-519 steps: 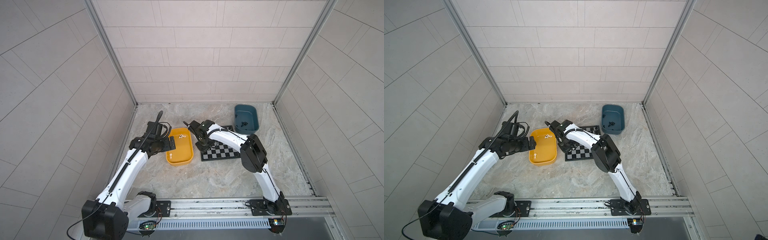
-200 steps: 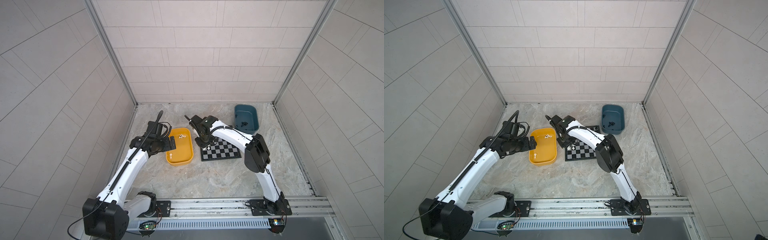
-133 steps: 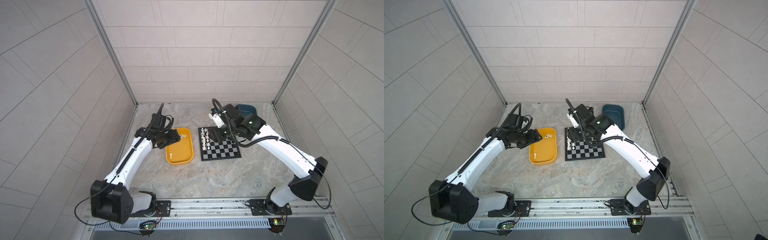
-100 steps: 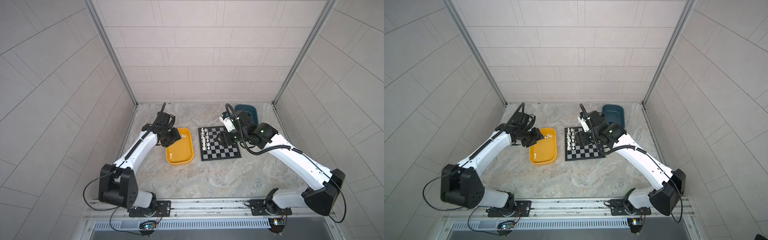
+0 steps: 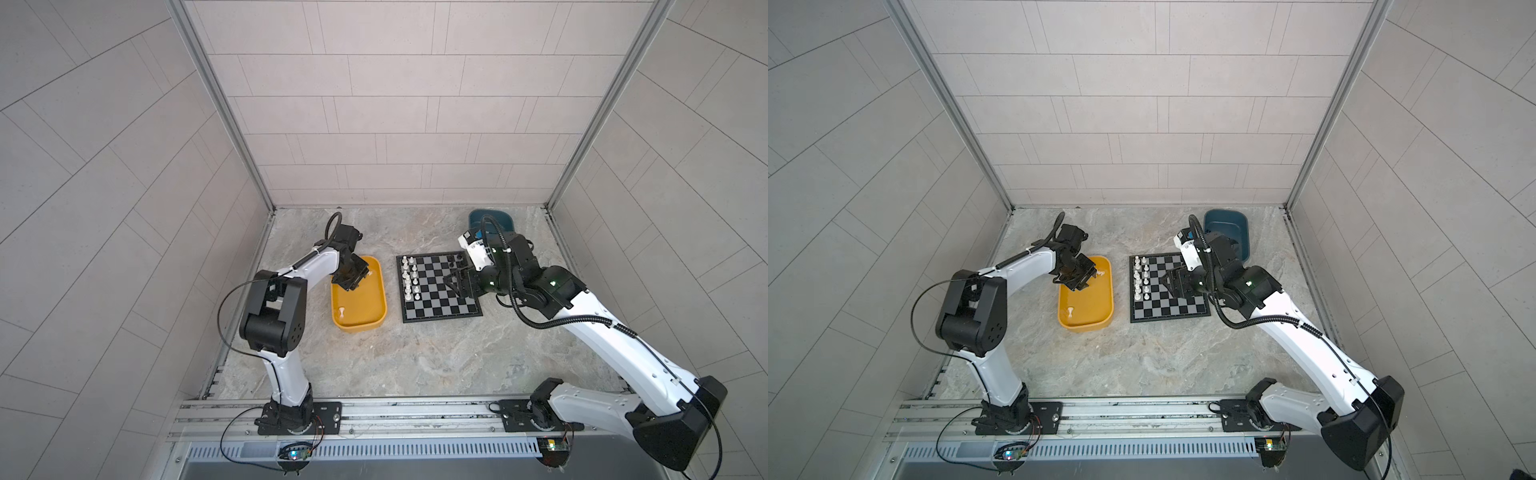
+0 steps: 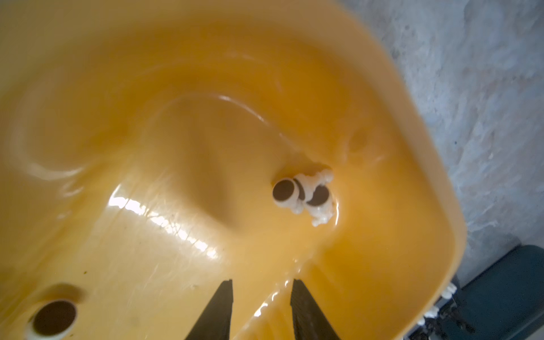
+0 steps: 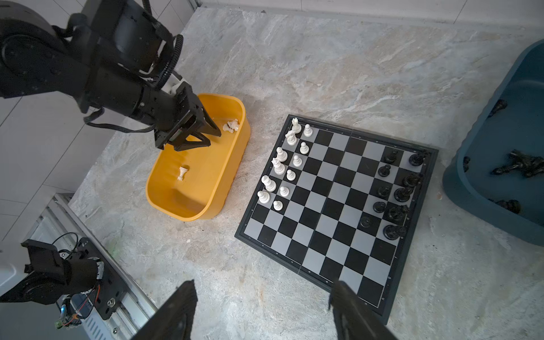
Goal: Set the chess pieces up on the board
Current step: 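Raise the right gripper off the board while the left gripper moves over the tray, then lower the left gripper into the yellow tray and grasp another white piece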
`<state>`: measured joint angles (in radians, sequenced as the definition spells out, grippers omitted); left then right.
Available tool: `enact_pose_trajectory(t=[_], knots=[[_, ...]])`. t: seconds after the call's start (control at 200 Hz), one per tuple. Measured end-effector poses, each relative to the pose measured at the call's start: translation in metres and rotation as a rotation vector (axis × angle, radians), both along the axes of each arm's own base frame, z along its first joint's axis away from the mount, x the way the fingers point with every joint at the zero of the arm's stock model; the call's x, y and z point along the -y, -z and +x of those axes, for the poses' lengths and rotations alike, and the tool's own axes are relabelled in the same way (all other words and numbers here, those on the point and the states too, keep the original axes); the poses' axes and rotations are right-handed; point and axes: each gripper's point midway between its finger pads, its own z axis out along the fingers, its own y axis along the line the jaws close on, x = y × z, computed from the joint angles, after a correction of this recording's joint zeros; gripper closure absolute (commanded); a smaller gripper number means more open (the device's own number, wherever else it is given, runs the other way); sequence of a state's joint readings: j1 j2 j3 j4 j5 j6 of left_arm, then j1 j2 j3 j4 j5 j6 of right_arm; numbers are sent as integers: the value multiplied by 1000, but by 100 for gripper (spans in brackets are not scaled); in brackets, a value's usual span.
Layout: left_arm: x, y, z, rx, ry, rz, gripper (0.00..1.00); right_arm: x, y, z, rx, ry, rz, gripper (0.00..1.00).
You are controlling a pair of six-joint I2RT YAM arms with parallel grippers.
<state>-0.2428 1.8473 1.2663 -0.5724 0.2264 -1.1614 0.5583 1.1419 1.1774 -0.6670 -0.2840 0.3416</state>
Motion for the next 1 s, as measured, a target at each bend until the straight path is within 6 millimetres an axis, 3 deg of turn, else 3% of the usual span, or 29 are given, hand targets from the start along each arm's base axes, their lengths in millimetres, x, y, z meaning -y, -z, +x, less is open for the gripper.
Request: enact_pose_trajectory(t=[0.16,0.42,1.001], knots=[[-3,4,19,14,-44,30,65,-1,11,-4,-27,-10,8,27],[-9,18,30,-7,-80,76,70,8,14,-7,-39,4,24,26],[-12,29,26,-68,-79,107,83,23,7,-3,-25,45,55,26]])
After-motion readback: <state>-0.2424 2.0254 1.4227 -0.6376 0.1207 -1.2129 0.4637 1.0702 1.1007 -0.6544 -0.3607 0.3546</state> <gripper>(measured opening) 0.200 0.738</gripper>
